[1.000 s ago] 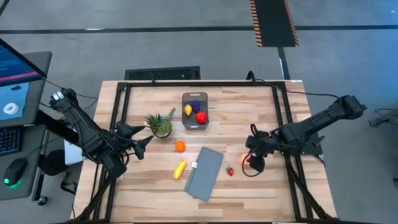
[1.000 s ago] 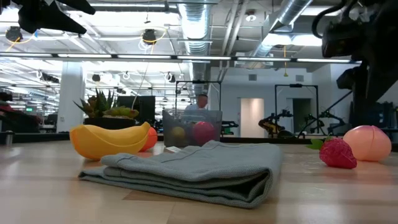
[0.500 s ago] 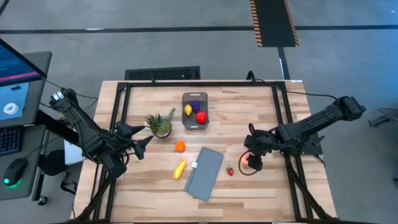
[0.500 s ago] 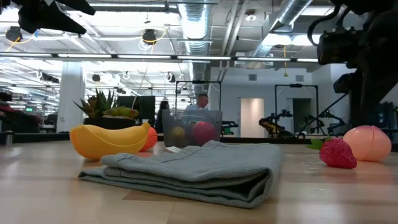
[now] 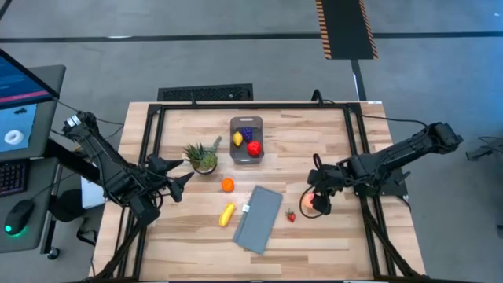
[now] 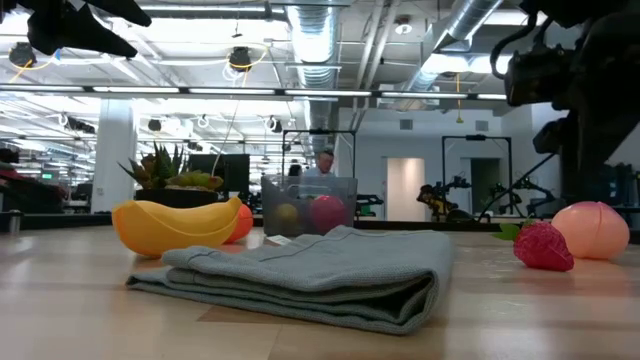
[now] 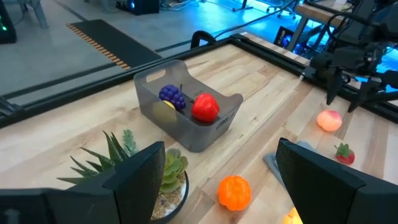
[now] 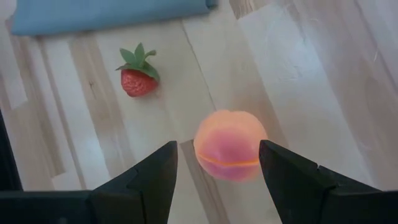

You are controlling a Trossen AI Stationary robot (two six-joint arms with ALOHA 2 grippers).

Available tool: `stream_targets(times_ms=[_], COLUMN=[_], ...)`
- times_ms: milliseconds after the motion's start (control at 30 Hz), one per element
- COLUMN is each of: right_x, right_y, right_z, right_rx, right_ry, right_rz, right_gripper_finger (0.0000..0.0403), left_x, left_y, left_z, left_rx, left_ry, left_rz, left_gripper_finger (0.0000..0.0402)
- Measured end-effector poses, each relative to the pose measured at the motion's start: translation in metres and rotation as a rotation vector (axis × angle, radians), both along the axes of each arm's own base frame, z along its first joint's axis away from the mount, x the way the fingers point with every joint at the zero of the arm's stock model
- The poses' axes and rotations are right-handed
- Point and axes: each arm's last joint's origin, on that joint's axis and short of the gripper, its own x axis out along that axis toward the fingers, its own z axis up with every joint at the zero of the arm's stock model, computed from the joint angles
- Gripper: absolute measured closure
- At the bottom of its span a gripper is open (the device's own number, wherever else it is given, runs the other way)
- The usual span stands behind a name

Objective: Pick and placing Produce into tupperware
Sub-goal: Put the pink peach into the black bin

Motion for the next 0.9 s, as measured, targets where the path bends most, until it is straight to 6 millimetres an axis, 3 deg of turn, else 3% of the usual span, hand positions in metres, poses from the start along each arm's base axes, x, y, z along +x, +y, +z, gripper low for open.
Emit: stream_targets(times_ms=[500, 900], right_x=[0.0002, -0.0005], right_y=[0.0001, -0.0051], right_z=[0.0002, -0.0008], right_rx=[-0.015, -0.029], right_ry=[-0.011, 0.009], right_rz=[0.042, 0.032], right_gripper_finger=[0.0148, 0.0062], left_x=[0.0, -0.0001], left_y=[0.0, 0.0001], left_z=[0.0, -0.0001], left_rx=[-0.009, -0.007], left_ry=[-0.006, -0.004], left_rz=[0.004, 0.003], left_gripper_finger=[0.0107, 0.0107])
